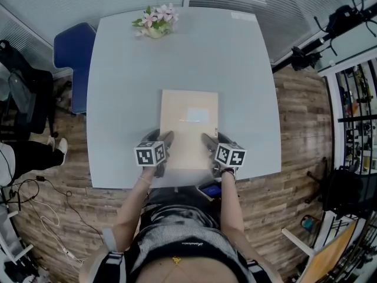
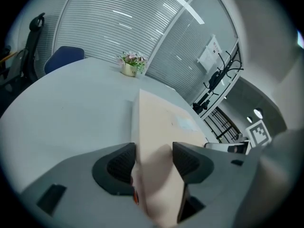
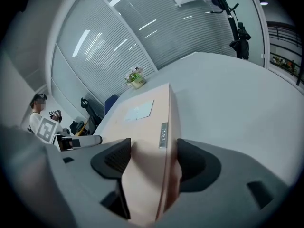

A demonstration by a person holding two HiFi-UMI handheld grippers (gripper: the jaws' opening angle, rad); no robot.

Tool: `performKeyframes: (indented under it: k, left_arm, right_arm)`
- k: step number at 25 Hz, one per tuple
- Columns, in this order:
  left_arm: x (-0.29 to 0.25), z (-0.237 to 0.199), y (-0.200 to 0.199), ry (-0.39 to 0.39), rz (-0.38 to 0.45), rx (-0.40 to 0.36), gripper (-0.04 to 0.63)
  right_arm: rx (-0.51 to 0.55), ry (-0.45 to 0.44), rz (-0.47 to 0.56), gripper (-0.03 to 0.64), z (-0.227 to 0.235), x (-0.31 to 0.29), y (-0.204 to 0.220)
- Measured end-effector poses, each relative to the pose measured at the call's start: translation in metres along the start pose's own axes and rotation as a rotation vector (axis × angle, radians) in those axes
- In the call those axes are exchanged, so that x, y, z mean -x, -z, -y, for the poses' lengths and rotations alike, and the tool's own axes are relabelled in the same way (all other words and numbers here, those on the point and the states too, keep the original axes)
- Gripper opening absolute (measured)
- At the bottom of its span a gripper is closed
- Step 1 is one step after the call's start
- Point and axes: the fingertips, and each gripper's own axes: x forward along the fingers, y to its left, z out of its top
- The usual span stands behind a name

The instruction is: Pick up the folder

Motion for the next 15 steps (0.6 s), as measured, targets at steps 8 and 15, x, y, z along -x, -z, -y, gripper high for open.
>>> performKeyframes:
  k: [8,15]
  left_arm:
    - [0.017,0.008,-0.008,-0.004,0.04,0.021,0.236]
    - [0.044,0.03,-0.034,0.02,0.112,-0.016,0.233]
  right_arm:
    - [0.004,0.017,0.033,0.293,-0.012,0.017,-0.008]
    - [0.057,0.025,0.12,0.289,-0.034,0.051,-0.037]
